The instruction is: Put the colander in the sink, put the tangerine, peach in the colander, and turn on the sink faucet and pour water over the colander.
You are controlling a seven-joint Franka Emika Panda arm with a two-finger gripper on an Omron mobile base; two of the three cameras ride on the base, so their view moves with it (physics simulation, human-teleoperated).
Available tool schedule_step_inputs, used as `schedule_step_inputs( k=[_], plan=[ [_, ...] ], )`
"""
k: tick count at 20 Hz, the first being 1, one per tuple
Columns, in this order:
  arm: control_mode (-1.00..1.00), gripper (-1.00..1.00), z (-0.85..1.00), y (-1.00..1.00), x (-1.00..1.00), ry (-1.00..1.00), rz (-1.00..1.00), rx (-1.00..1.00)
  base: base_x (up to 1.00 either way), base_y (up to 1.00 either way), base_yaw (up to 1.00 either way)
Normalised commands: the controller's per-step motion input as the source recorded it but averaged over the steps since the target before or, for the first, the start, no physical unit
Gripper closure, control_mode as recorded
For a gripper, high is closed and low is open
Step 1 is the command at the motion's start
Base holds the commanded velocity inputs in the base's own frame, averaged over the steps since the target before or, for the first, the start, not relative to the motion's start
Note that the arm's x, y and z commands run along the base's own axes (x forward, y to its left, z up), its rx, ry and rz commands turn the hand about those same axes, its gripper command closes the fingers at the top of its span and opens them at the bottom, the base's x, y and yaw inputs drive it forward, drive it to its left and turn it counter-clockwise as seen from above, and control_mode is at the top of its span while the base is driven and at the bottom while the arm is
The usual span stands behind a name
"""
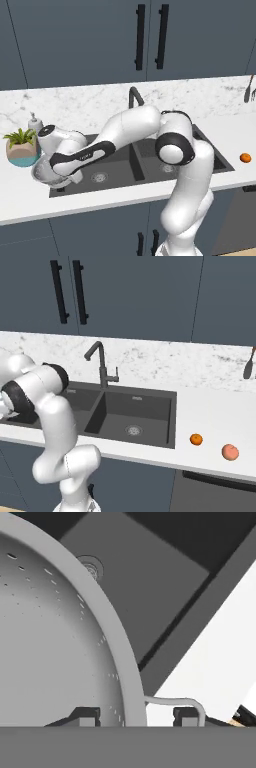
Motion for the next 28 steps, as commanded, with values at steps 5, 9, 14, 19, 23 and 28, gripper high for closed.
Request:
schedule_step_inputs(
  k=[5, 9, 14, 19, 23, 28],
  plan=[
    [-1.00, 1.00, 0.00, -0.86, 0.10, -0.04, -0.44, 0.09, 0.00, 0.00, 0.00],
    [-1.00, 1.00, 0.00, -0.50, 0.24, -0.04, -0.37, 0.08, 0.00, 0.00, 0.00],
    [-1.00, 1.00, 0.00, -0.25, 0.32, -0.02, -0.31, 0.07, 0.00, 0.00, 0.00],
    [-1.00, 1.00, 0.00, -0.05, 0.28, 0.00, -0.29, 0.03, 0.00, 0.00, 0.00],
    [-1.00, 1.00, 0.00, 0.00, 0.32, 0.00, -0.26, 0.00, 0.00, 0.00, 0.00],
    [-1.00, 1.00, -0.03, 0.00, 0.31, 0.00, -0.26, 0.00, 0.00, 0.00, 0.00]
  ],
)
